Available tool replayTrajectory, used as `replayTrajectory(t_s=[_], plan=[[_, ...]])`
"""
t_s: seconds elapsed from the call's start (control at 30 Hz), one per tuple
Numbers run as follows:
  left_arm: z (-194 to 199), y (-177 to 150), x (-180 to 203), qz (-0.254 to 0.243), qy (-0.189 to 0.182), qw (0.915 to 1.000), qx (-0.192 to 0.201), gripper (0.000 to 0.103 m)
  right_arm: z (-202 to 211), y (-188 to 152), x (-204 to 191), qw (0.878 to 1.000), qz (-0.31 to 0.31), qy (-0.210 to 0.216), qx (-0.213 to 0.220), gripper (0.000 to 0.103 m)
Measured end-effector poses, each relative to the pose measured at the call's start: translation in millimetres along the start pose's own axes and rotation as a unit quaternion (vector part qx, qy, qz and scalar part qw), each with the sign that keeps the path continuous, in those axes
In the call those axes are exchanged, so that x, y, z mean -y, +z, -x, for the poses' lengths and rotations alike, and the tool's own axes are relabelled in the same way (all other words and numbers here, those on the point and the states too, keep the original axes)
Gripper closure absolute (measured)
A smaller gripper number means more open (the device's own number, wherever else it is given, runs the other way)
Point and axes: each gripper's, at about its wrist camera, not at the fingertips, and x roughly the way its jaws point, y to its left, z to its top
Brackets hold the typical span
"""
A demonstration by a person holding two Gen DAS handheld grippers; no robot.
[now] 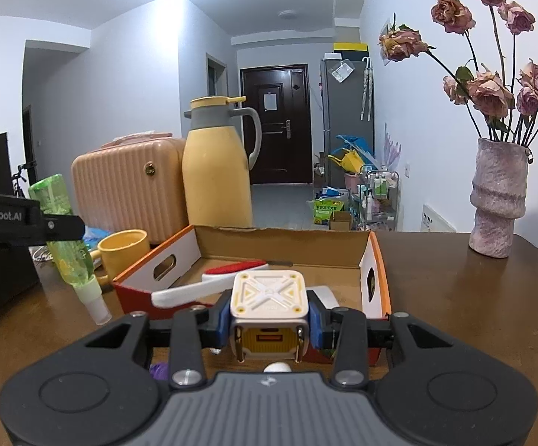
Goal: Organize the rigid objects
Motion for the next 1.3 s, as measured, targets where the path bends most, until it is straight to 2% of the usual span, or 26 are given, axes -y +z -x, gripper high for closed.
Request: replayTrajectory(t_s=[0.53, 0.93, 1.3], plan=[[-35.3, 25.1, 3.7, 0.015, 0.004, 0.9995, 0.028, 0.071, -42.8, 19.0, 6.8, 1.0, -0.015, -0.015, 0.014, 0.065], [-78.3, 30.8, 6.6, 0.014, 0.023, 0.9995, 0.019, 0.071, -83.3, 26.0, 23.9, 0.999, -0.03, -0.032, 0.01, 0.065], [-121.3, 27.6, 6.0, -0.007, 0.045, 0.9988, -0.015, 0.071, -117.9, 27.8, 43.6, 0.998, -0.033, -0.047, -0.009, 0.065]])
